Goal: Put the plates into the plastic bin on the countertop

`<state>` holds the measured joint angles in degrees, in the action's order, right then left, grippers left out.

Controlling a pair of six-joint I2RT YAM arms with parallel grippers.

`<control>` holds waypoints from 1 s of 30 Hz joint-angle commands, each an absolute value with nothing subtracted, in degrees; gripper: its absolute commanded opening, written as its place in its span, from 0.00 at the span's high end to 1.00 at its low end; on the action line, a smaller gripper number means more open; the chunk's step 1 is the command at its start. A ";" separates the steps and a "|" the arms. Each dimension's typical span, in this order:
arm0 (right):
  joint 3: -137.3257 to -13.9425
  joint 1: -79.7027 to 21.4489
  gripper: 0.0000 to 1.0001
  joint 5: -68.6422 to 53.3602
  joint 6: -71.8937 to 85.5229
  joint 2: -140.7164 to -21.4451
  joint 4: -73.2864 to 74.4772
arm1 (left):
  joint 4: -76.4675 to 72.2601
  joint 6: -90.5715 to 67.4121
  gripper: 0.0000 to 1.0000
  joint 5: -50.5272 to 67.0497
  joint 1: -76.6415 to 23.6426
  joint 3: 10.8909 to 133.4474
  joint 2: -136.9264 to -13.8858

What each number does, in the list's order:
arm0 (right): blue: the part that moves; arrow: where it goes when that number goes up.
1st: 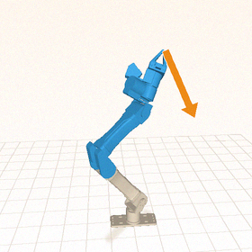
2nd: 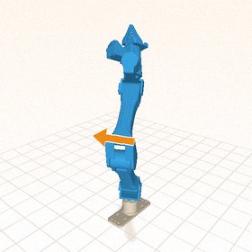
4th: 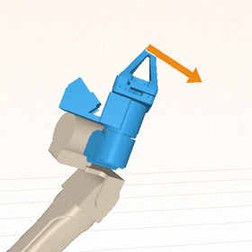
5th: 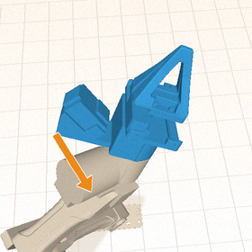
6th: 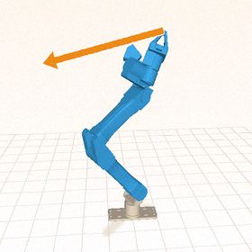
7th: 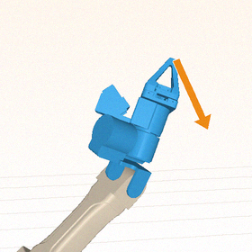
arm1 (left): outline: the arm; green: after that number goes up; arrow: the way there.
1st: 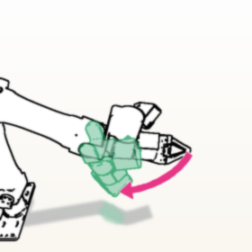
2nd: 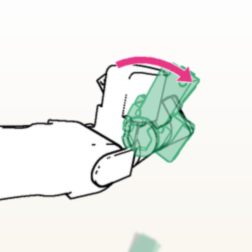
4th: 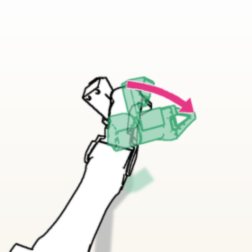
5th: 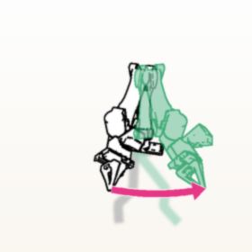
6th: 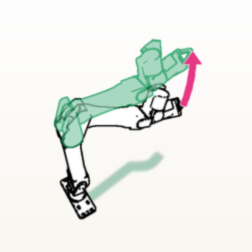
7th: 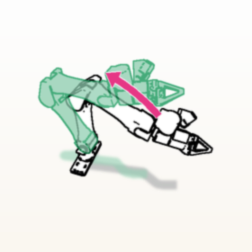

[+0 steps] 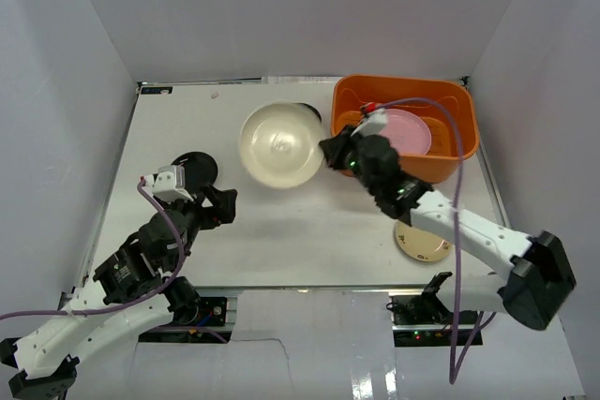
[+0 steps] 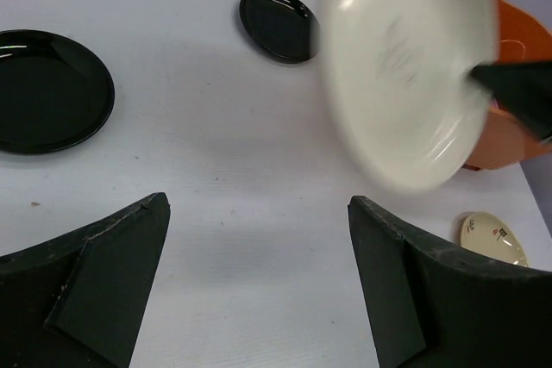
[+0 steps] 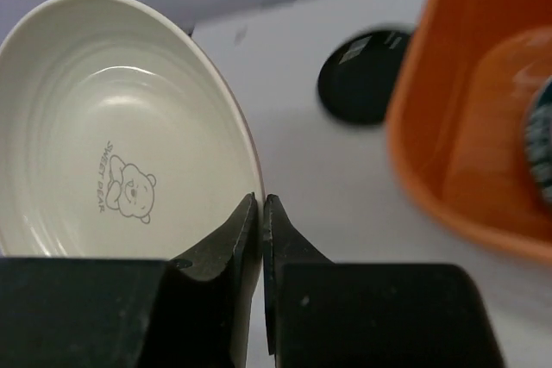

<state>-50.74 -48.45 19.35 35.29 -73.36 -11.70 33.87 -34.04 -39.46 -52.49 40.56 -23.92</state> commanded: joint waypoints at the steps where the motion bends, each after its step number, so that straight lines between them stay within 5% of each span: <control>1: -53.70 -36.60 0.92 25.67 29.27 -65.84 -8.01 | 32.70 -34.01 0.05 -37.54 -52.38 40.26 -23.64; 8: -57.74 -11.02 0.92 20.76 26.72 -69.77 -1.23 | 31.82 -33.49 0.05 -35.78 -52.38 39.99 -23.47; 19: -64.07 -4.75 0.91 22.15 23.99 -82.97 5.36 | 30.94 -33.31 0.05 -34.63 -52.38 39.55 -23.12; 22: -63.37 -4.75 0.77 21.71 24.26 -82.53 5.27 | 30.67 -33.49 0.05 -34.28 -52.38 39.38 -24.25; 23: -63.46 -4.75 0.61 21.36 24.17 -82.18 5.45 | 30.59 -33.66 0.05 -34.10 -52.38 39.46 -24.87; 26: -65.03 -4.75 0.39 19.78 23.56 -80.34 7.38 | 29.71 -34.27 0.05 -33.05 -52.38 39.64 -27.93; 30: -65.31 -5.27 0.30 15.21 22.24 -74.81 8.96 | 26.73 -35.51 0.05 -30.94 -52.38 40.17 -33.47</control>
